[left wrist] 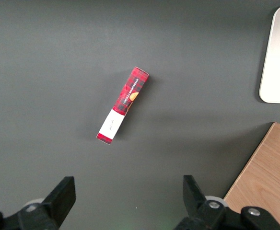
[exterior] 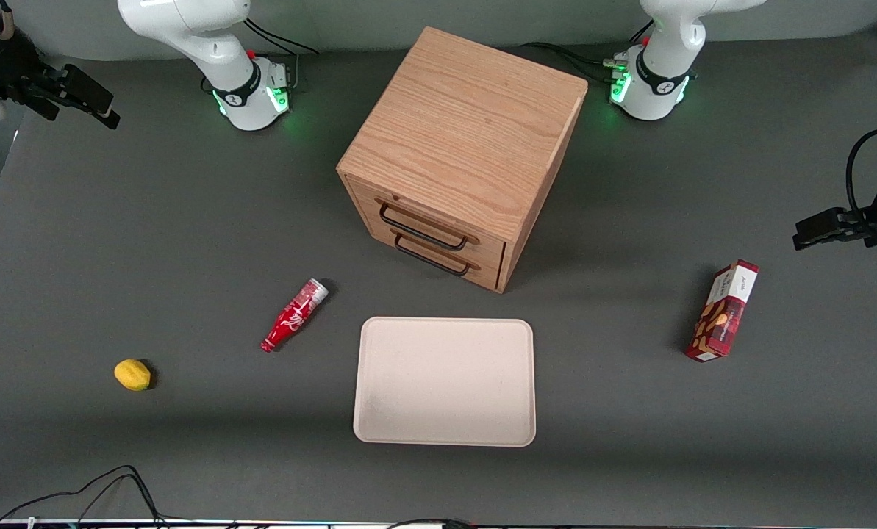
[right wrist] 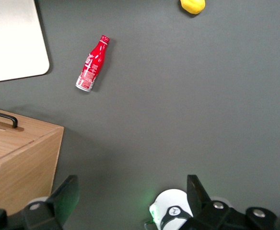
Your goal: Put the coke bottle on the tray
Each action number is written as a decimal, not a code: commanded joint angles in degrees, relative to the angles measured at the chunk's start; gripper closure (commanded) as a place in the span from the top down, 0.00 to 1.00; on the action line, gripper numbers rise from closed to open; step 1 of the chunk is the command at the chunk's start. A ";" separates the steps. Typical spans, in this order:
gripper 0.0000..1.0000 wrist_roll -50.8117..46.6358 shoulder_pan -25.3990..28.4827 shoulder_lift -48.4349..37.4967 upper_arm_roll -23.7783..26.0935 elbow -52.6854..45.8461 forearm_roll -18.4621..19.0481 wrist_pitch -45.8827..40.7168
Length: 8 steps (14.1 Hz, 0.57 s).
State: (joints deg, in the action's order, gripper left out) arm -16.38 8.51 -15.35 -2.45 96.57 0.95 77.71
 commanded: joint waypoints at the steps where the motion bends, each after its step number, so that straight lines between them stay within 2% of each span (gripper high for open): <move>1: 1.00 2.15 0.10 0.41 0.16 -0.77 2.04 -0.89; 5: 1.00 1.62 0.45 3.29 0.86 -2.95 1.34 -0.80; 8: 1.00 -6.34 0.54 13.56 2.79 -12.26 -3.92 -0.72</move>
State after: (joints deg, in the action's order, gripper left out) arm -17.59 8.69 -10.64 -0.82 93.07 -0.22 78.13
